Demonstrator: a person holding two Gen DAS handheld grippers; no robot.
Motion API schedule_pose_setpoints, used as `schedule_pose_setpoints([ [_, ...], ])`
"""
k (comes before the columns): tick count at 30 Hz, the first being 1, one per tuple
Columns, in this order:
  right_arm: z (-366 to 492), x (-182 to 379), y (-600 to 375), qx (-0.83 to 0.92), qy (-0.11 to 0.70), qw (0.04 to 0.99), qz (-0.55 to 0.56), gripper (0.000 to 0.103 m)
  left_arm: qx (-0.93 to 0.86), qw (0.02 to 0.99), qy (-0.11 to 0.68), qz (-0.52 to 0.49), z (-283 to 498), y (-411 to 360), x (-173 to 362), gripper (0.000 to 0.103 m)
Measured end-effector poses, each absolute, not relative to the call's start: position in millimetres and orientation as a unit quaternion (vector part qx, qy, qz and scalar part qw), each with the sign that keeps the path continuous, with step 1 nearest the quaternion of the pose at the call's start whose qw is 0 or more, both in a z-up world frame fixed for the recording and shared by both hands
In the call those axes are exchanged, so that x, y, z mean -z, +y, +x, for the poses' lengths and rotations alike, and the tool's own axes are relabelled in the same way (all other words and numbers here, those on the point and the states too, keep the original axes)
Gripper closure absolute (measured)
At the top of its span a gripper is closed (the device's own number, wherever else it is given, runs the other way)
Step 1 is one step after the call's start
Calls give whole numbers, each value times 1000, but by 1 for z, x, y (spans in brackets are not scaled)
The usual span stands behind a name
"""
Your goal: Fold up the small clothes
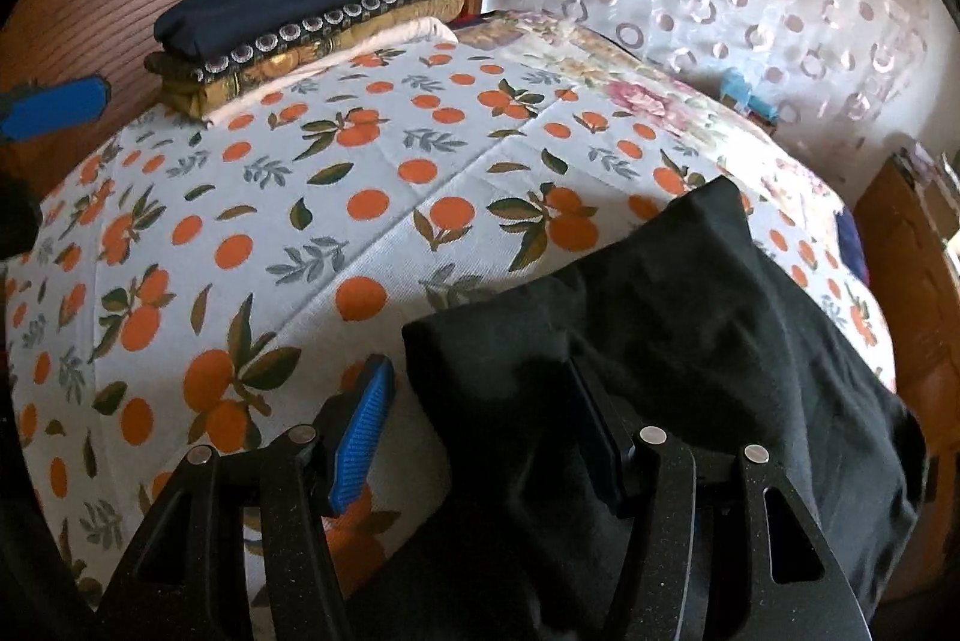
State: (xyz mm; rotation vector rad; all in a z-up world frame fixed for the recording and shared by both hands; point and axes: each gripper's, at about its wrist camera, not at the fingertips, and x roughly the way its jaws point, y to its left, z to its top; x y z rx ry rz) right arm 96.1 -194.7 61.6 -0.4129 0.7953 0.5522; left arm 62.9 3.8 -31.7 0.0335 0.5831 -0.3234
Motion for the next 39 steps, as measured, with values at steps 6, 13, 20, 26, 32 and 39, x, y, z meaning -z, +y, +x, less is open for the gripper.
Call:
schedule_pose_setpoints([
  [6,96,-66,-205,-250,369,873,-196,80,163,943,288,18,62,-2,33,32],
  [13,98,-105,-248,-250,335,901,-120,95,173,941,289,23,61,-11,33,32],
  [20,101,-151,-317,-196,294,933,-73,95,183,939,290,27,59,-20,33,32],
  [26,121,-167,-369,-125,292,946,-60,95,195,934,296,31,59,-28,33,32],
  [32,147,-158,-382,-55,321,943,-70,95,206,932,297,31,56,-33,32,32],
  [39,169,-132,-377,12,353,933,-73,95,212,929,300,38,55,-39,33,32],
])
